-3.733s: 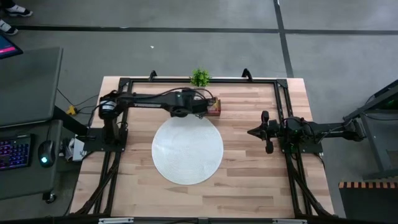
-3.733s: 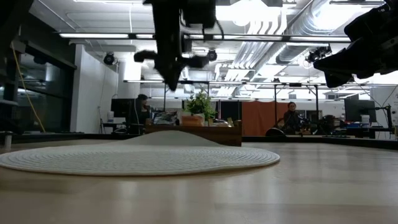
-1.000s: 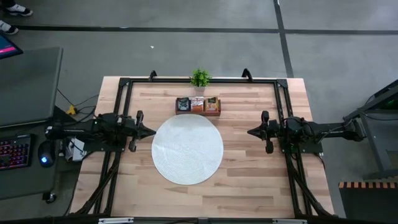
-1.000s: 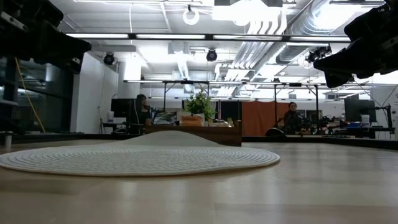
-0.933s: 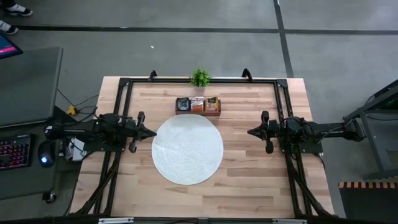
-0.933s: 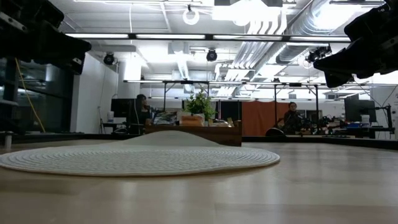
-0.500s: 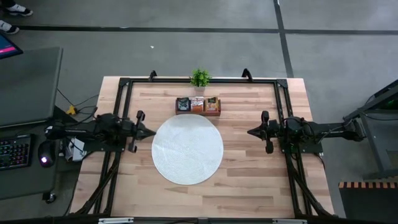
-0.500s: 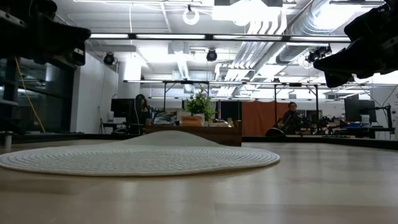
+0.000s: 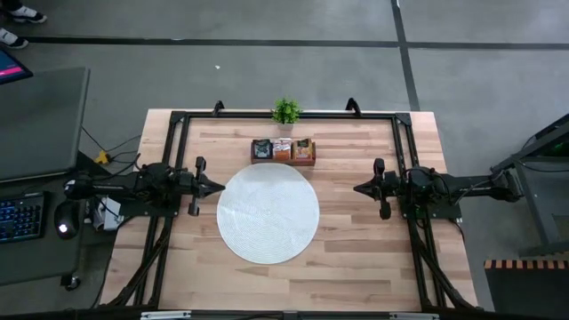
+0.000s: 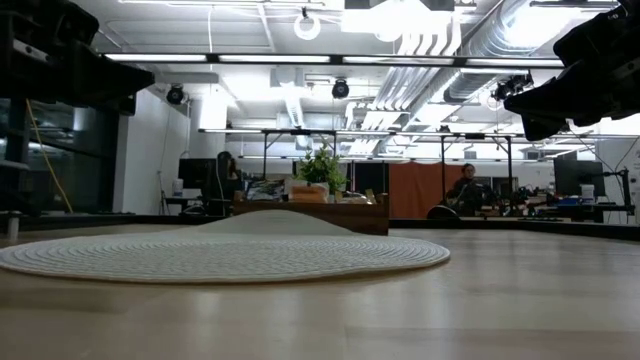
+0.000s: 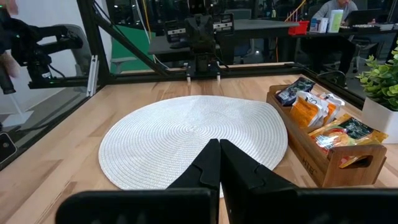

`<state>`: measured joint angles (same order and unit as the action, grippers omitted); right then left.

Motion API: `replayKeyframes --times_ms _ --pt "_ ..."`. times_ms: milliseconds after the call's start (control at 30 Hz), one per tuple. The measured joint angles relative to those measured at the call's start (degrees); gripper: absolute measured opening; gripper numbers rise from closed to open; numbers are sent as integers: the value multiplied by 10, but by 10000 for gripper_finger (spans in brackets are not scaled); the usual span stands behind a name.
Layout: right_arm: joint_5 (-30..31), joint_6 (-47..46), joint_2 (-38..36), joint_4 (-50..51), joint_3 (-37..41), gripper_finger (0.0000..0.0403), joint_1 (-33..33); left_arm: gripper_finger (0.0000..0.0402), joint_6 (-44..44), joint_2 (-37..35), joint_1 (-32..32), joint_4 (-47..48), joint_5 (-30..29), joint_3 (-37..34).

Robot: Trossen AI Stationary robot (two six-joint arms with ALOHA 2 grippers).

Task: Pick & Place Tea
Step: Return to Home Position

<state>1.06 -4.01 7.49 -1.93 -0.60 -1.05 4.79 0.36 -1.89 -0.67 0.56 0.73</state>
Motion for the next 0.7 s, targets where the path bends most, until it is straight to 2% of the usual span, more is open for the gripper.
replayKeyframes --times_ms 700 --pt "0 0 0 0 0 1 0 0 -6 0 0 0 -1 -1"
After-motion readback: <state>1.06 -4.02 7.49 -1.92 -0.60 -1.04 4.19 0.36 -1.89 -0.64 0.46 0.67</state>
